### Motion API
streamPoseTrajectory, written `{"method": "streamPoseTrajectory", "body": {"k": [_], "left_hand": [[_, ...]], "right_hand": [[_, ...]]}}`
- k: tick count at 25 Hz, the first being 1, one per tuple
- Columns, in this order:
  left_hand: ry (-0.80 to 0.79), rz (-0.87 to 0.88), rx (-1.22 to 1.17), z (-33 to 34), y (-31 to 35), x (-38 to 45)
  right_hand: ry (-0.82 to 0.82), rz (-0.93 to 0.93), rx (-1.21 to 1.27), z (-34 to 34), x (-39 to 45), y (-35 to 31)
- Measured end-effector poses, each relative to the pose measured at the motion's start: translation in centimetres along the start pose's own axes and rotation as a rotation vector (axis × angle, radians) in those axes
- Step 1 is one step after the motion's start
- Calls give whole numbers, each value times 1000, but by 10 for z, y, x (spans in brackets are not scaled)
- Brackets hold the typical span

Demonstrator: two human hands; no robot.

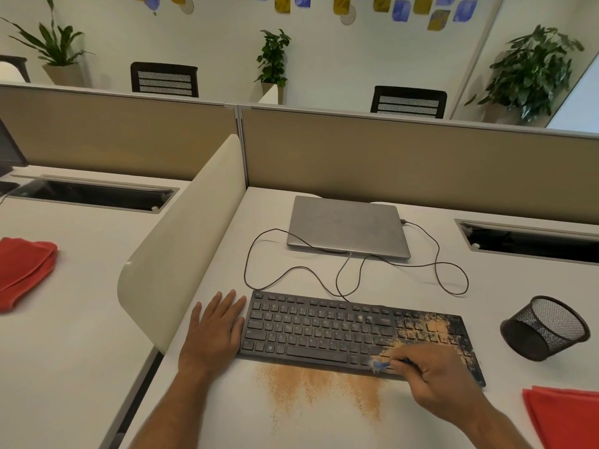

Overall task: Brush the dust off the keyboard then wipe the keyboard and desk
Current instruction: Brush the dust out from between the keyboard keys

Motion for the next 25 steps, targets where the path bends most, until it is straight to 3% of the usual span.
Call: {"method": "streamPoseTrajectory", "body": {"k": [5,9,13,18,21,25], "left_hand": [[-11,0,19,0,1,0],[-14,3,14,0,1,0],[-11,-2,13,-1,1,0],[-17,-1,27,-1,2,0],[-17,-6,25,-2,3,-1],[-14,0,23,-1,2,-1]], "right_hand": [[80,16,55,-17,-2,-1],[-20,-8,29,-4,3,-2],[52,49,-15,-12,2,5],[-63,3,-2,3,7,-1],[-46,52,-88,-3,5,7],[-23,27,-1,-9,8,-2]]}}
Point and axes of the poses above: each hand's wrist, its own x-axis towards the middle knuckle, its own z-axis out of the palm, y = z × x, the point moved 4 cm from there along x, towards the middle knuckle, and after that the axes turned 9 degrees about -y, right-handed, at the moved point
